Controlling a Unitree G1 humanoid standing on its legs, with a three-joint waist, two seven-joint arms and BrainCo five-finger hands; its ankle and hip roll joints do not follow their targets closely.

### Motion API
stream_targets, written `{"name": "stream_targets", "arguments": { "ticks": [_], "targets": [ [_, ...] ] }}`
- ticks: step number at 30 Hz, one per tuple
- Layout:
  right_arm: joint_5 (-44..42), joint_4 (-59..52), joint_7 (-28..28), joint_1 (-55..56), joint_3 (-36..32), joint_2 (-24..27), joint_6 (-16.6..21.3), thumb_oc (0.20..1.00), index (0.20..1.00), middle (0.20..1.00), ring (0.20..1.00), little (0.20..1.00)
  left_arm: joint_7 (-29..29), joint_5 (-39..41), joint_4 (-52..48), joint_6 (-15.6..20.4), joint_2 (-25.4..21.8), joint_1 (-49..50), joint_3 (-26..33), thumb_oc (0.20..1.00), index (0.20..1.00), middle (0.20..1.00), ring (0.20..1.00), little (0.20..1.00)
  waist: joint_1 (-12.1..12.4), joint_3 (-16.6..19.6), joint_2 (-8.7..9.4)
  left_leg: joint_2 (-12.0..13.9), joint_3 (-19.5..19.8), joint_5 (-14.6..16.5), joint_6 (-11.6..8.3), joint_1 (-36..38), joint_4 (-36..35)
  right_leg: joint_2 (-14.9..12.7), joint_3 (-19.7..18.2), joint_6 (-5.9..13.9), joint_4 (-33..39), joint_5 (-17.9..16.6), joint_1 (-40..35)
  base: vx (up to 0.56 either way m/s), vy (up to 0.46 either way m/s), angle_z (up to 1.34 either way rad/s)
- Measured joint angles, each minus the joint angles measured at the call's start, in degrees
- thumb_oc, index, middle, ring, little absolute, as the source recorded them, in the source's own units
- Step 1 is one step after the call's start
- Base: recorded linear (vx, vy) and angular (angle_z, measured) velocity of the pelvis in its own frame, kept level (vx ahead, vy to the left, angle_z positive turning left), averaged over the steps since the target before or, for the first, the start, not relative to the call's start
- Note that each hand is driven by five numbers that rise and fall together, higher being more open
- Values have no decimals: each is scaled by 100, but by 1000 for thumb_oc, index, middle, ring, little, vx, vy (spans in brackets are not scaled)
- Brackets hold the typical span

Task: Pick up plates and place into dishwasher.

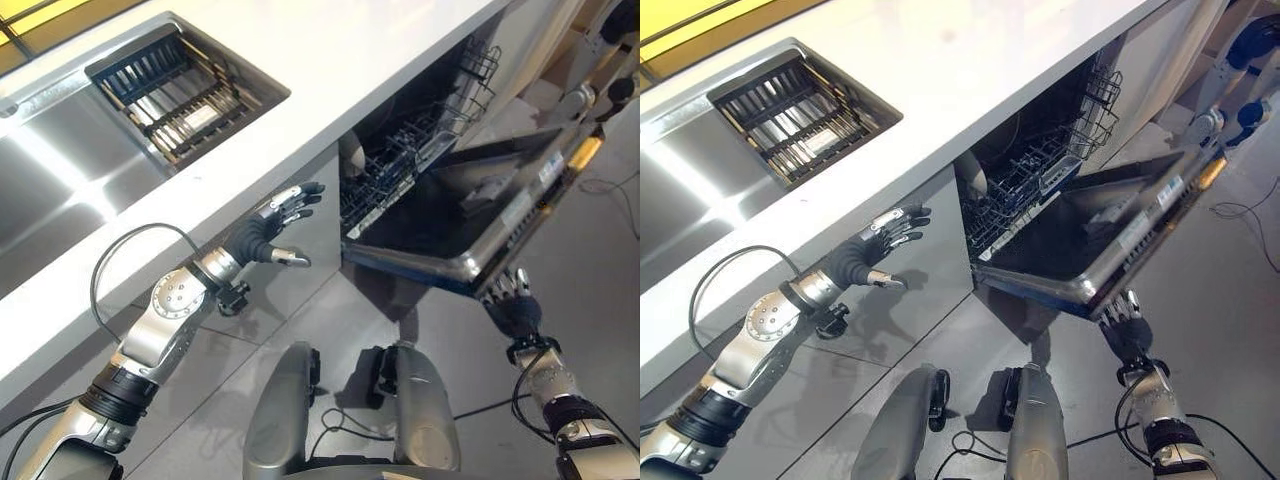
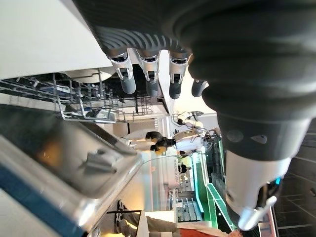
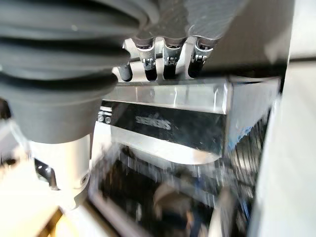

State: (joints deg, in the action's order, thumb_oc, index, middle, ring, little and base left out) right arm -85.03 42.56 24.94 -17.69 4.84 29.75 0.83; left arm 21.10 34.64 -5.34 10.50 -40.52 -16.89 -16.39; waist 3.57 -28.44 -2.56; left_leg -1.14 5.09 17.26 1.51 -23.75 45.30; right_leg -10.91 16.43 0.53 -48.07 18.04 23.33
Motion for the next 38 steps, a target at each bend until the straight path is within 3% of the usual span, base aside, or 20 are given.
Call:
{"name": "stream_targets", "arguments": {
  "ticks": [2,3,4,5,6,7,9,15,20,22,24,31,33,38],
  "targets": [
    [12,-5,28,-405,47,-5,-49,1000,1000,1000,1000,1000,107,46,-9,-25,-101,-33,-10,1000,1000,1000,1000,1000,26,-7,5,-65,4,33,-60,-2,117,-107,207,-35,46,20,-29,27,-47,21],
    [15,-26,32,-676,60,33,-112,1000,1000,1000,1000,1000,159,67,-17,-31,-142,-81,-33,1000,1000,1000,1000,1000,36,-18,-9,-118,-139,156,-90,-142,685,-154,300,-29,83,15,-26,27,-44,20],
    [14,-76,32,-986,62,33,-129,1000,1000,1000,1000,1000,199,114,-16,-40,-137,-89,-40,1000,1000,1000,1000,1000,53,-40,-94,-158,-380,280,-4,-131,1026,-117,357,133,217,-71,-39,19,-40,6],
    [19,-140,20,-1285,75,82,-146,1000,1000,1000,1000,1000,243,122,-27,-73,-124,-121,-44,1000,1000,1000,1000,1000,89,-17,-285,-64,-504,391,147,33,842,-28,306,81,-264,51,22,13,-39,16],
    [43,-125,-18,-1477,72,141,-178,1000,1000,1000,1000,1000,295,166,-75,-81,-212,-270,-55,1000,1000,1000,1000,1000,88,-39,-262,-206,-465,370,50,191,562,-81,-22,-30,-1098,353,41,2,-32,38],
    [52,-105,-17,-1699,31,165,-175,1000,1000,1000,1000,1000,310,275,-45,-83,-247,-371,-124,1000,1000,1000,1000,1000,111,-64,-114,-500,-388,363,28,96,554,-185,-283,-182,-849,897,-285,1,-24,54],
    [52,-64,-16,-2121,32,292,-170,1000,1000,1000,1000,1000,363,288,-48,-171,-317,-426,-279,1000,1000,1000,1000,1000,169,-87,-300,-401,-376,248,76,4,587,-217,-184,-209,-779,826,-301,4,-21,45],
    [51,131,-4,-2782,35,371,-162,1000,1000,1000,1000,1000,448,333,15,-177,-338,-605,-494,1000,1000,1000,1000,1000,376,-77,-301,-311,-426,197,9,101,590,-281,-3,-250,-776,865,-520,3,-3,17],
    [364,570,-305,-2798,35,269,-101,1000,1000,1000,1000,1000,529,484,58,-257,-339,-741,-587,1000,1000,1000,1000,1000,387,4,-142,-335,-446,121,99,180,461,-291,-5,-177,-631,810,-643,30,3,13],
    [651,771,-500,-2541,27,-26,52,1000,1000,1000,1000,1000,531,486,276,-306,-268,-702,-734,1000,1000,1000,1000,1000,379,189,23,-335,-461,108,129,279,322,-276,-11,-181,-499,796,-738,52,6,-2],
    [1009,773,-713,-2116,29,-427,192,1000,1000,1000,1000,1000,477,485,697,-390,-25,-520,-830,1000,1000,1000,1000,1000,359,472,155,-291,-482,35,128,395,53,-181,-26,-174,-187,661,-831,55,9,-11],
    [1757,761,-1267,-837,215,-1487,389,1000,1000,1000,1000,1000,180,137,2729,-326,1184,330,-1178,1000,1000,1000,1000,1000,164,1104,278,-198,-581,-567,109,1249,-1500,229,-247,-38,1432,-123,-1563,92,19,-12],
    [2016,762,-1250,-157,501,-1728,280,1000,1000,1000,1000,1000,105,-27,3515,-243,1528,712,-1157,1000,1000,1000,1000,1000,175,1465,350,-174,-643,-830,88,1594,-2223,360,-320,-12,2122,-405,-1864,56,26,-24],
    [2726,787,-1143,871,967,-2085,-310,1000,1000,1000,1000,1000,-136,-464,4736,-119,2022,1129,-1017,1000,1000,1000,1000,1000,-26,1845,460,-139,-696,-1361,75,2167,-3437,567,-363,6,3293,-958,-2354,29,36,-8]
  ]
}}
